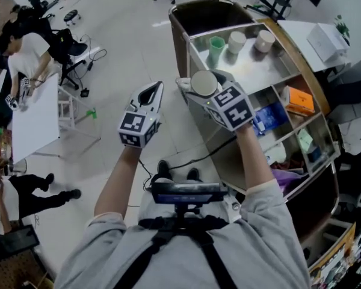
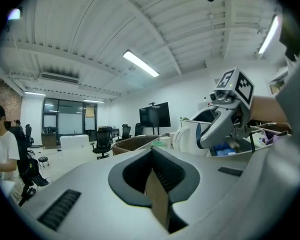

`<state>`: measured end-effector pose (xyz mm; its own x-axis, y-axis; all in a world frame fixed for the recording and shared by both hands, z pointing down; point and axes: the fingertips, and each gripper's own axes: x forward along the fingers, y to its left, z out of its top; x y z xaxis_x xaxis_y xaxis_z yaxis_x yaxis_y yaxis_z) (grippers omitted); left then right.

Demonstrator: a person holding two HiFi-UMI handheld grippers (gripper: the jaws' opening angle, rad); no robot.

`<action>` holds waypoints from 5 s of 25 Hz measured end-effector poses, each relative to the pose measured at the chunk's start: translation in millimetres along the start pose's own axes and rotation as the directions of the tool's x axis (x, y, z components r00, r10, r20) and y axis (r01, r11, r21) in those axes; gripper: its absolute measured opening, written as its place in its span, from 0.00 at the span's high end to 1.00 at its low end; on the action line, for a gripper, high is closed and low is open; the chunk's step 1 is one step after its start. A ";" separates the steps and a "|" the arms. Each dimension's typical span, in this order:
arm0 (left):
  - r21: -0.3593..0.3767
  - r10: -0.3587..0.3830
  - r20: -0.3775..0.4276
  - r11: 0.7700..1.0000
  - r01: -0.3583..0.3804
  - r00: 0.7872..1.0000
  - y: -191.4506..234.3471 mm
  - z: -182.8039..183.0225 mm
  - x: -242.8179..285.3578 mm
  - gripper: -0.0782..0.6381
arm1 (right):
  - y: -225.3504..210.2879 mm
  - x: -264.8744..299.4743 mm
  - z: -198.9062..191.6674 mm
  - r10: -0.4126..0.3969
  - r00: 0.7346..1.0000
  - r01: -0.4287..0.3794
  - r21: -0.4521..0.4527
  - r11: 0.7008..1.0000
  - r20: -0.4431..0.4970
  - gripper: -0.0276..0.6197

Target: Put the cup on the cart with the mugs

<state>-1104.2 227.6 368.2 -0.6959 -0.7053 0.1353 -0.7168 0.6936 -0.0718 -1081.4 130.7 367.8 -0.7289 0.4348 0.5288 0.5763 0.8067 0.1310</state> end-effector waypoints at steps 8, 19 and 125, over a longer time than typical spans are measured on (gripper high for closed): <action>0.067 -0.153 0.002 0.986 0.152 0.988 -25.6 32.3 73.2 0.89 | -98.1 -4.8 -5.3 -0.134 0.988 0.139 0.067 0.988 -0.082 0.32; 0.097 -0.243 -0.017 0.965 0.244 0.970 -50.4 39.5 147.6 0.89 | -183.0 26.3 -55.1 -0.130 0.958 0.176 0.168 0.970 -0.256 0.32; -0.170 0.148 -0.188 0.969 -0.180 0.971 108.5 -121.3 -66.4 0.89 | 18.2 67.4 -90.1 -0.211 0.974 0.151 0.463 0.873 0.081 0.96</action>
<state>-1130.5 367.5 471.3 -0.7734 -0.5547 0.3070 -0.5618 0.8240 0.0736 -1086.7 138.6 481.4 -0.8616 0.2852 0.4198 0.2217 0.9556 -0.1943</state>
